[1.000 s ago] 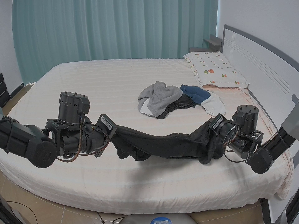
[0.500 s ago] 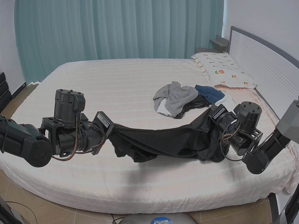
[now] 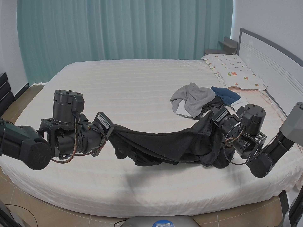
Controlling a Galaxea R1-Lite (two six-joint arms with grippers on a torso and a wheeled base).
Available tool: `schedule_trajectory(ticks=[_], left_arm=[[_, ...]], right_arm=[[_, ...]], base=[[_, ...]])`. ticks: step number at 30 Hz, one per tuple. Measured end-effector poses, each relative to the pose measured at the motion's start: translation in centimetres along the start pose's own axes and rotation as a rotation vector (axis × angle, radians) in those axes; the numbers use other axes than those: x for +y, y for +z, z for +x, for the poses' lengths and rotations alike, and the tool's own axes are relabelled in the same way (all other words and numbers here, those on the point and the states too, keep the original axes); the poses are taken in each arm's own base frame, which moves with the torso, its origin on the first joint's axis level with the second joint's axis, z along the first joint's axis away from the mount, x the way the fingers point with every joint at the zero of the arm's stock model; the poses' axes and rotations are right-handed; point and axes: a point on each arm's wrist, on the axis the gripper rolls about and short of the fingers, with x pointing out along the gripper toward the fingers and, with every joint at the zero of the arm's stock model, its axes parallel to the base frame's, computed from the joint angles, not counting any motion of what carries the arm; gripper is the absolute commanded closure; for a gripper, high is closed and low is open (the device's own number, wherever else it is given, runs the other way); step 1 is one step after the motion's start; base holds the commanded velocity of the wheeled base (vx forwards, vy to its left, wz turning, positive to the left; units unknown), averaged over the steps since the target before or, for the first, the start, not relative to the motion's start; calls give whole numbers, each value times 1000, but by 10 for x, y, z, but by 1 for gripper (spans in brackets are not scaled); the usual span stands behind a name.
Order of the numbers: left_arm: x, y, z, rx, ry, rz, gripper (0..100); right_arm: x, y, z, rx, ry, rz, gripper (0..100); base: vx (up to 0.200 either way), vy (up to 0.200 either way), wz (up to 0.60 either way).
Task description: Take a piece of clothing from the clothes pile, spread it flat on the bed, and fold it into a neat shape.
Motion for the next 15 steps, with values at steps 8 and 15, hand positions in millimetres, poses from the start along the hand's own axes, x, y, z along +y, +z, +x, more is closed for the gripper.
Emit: schedule_trajectory(ticks=[8, 15], left_arm=[[1, -1, 0, 3, 3, 1, 100], [2, -1, 1, 7, 8, 1, 100]], right_arm=[[0, 1, -2, 12, 30, 8, 100], [0, 3, -2, 15, 33, 18, 100]], base=[[0, 200, 0], [0, 200, 0]])
